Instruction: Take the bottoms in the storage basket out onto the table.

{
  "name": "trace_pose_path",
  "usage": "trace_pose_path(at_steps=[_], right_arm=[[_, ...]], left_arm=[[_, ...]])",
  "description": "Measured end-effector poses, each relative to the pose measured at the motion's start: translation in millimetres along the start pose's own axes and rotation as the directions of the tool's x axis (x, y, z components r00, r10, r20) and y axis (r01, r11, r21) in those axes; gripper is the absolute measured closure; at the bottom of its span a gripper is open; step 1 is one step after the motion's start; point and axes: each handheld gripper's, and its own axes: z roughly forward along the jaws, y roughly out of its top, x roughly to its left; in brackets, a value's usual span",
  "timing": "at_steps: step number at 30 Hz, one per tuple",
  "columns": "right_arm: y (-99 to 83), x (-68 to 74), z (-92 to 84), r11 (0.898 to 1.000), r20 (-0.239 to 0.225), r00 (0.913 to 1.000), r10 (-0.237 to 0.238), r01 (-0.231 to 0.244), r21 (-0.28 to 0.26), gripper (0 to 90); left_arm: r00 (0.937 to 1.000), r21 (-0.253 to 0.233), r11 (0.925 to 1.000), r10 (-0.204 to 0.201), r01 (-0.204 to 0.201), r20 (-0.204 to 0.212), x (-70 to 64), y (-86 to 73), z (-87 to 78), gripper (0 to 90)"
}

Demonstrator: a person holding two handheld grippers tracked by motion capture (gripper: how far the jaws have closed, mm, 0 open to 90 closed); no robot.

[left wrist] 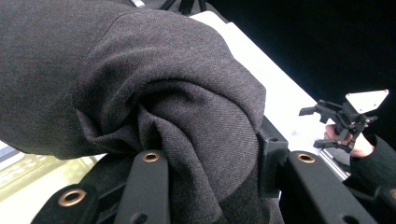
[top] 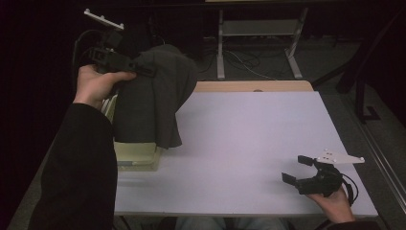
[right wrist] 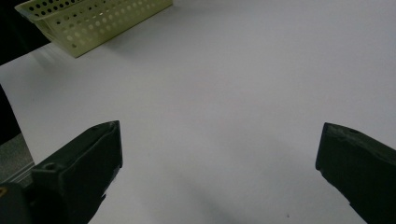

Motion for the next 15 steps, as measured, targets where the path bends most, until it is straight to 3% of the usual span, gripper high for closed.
trace_pose_path(at_steps=[15], right_arm=[[0.1,-0.3,-0.7,1.0,0.0,1.0,0.001,-0.001,-0.003,0.1]], left_arm=[[0.9988,0.036,0.9989,0.028,-0.029,0.041,-14.7,14.3,25.1,63.0]])
